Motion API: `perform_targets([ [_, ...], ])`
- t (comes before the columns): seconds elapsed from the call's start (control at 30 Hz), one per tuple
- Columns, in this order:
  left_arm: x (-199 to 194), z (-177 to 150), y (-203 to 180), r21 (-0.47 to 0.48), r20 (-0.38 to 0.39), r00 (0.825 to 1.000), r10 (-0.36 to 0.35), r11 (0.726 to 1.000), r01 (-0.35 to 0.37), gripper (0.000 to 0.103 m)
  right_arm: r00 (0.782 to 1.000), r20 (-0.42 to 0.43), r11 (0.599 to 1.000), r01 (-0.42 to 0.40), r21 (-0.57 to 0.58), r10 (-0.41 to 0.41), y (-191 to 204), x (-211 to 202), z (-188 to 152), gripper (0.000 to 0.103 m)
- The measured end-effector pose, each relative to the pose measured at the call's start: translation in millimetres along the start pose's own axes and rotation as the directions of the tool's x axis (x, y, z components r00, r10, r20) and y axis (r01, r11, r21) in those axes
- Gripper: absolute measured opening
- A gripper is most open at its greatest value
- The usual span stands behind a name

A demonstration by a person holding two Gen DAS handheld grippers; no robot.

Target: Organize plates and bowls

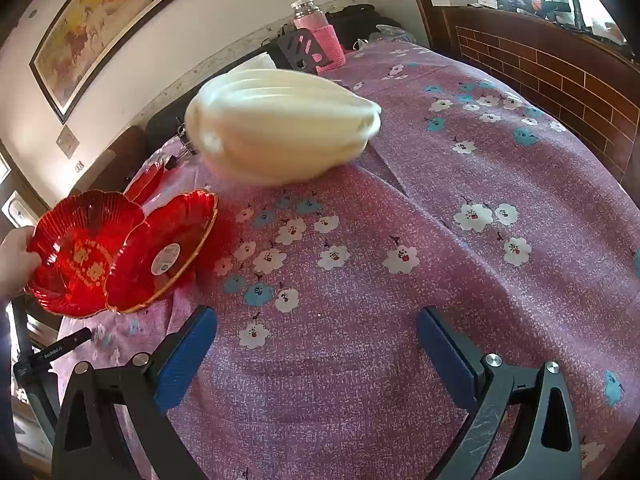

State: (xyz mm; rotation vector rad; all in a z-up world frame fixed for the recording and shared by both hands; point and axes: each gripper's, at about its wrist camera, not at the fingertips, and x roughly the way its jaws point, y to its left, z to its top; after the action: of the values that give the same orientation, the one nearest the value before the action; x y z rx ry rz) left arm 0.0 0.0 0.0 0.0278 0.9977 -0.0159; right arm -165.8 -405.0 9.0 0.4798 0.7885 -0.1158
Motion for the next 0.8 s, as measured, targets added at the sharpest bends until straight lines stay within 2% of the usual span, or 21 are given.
perform_targets([
  [0.43,-1.7,0.1,0.6,-0.001,0.002,1.0,-0.001,1.0,0.001,0.103,1.0,0.003,1.0,-0.014,-0.004,0.014,3.0,-1.3,-1.9,0.101],
  [0.8,-1.3,0.1,0.5,0.0,0.001,1.0,0.0,1.0,0.0,0.103,0.998,-0.018,0.998,-0.064,-0.003,0.064,2.0,-1.9,0.8,0.101],
])
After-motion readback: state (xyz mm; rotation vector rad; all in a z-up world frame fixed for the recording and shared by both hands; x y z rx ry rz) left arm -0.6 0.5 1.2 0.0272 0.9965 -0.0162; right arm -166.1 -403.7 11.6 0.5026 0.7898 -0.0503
